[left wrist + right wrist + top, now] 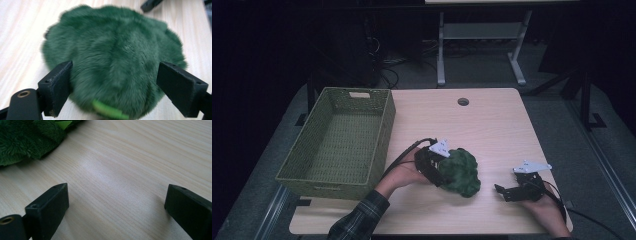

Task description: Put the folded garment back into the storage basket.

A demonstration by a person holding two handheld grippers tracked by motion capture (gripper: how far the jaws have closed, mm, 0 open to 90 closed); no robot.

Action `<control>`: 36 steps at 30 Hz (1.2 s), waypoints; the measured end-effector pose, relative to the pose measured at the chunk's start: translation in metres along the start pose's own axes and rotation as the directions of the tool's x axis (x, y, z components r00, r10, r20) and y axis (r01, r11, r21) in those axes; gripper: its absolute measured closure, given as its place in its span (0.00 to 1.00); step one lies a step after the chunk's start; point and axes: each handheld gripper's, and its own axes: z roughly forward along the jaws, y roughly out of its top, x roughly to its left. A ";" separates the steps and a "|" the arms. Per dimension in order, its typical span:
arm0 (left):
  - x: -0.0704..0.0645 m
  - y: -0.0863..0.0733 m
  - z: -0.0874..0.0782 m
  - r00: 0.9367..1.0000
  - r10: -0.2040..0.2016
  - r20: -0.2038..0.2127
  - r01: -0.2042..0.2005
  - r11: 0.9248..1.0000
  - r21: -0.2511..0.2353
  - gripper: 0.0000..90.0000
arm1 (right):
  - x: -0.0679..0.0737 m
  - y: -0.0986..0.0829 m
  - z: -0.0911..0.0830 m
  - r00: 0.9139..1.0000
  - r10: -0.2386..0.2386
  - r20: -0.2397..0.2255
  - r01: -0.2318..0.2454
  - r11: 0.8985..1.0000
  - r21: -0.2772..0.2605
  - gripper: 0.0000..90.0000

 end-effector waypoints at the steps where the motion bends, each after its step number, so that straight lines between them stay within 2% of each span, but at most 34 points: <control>1: -0.001 0.000 0.004 1.000 0.011 -0.001 -0.011 1.000 0.014 0.16 | 0.000 0.000 0.000 1.000 0.000 0.001 0.000 1.000 0.000 0.06; 4: -0.003 0.000 0.014 1.000 0.026 -0.013 -0.025 0.998 0.052 0.15 | 0.000 0.000 0.000 1.000 0.000 0.000 0.000 1.000 0.000 0.06; 7: -0.003 -0.002 0.018 0.999 0.031 -0.018 -0.030 0.997 0.069 0.14 | 0.000 0.000 0.000 1.000 0.000 0.000 0.000 1.000 0.000 0.06; 14: -0.001 -0.008 0.027 1.000 0.012 -0.025 -0.009 0.995 0.099 0.15 | 0.000 0.000 0.000 1.000 0.000 0.000 0.000 1.000 0.000 0.06; 18: -0.001 -0.010 0.029 0.999 0.019 -0.027 -0.016 0.994 0.105 0.17 | 0.000 0.000 0.000 1.000 0.003 0.000 -0.003 1.000 0.001 0.06; 23: -0.002 -0.012 0.027 1.000 0.011 -0.022 -0.008 0.995 0.102 0.31 | 0.000 0.000 0.000 1.000 0.003 0.000 -0.003 1.000 0.001 0.06; 29: -0.006 -0.009 0.023 1.000 0.017 -0.006 -0.016 0.991 0.132 0.58 | 0.000 0.000 0.000 1.000 0.002 -0.001 -0.002 1.000 0.001 0.06; 32: -0.006 -0.007 0.022 1.000 -0.006 -0.008 0.007 0.990 0.143 0.65 | 0.000 0.000 0.000 1.000 0.002 0.000 -0.002 1.000 0.001 0.06; 36: -0.009 -0.005 0.021 1.000 -0.018 -0.026 0.022 0.987 0.157 0.69 | 0.000 0.000 0.000 1.000 0.002 -0.001 -0.002 1.000 0.001 0.06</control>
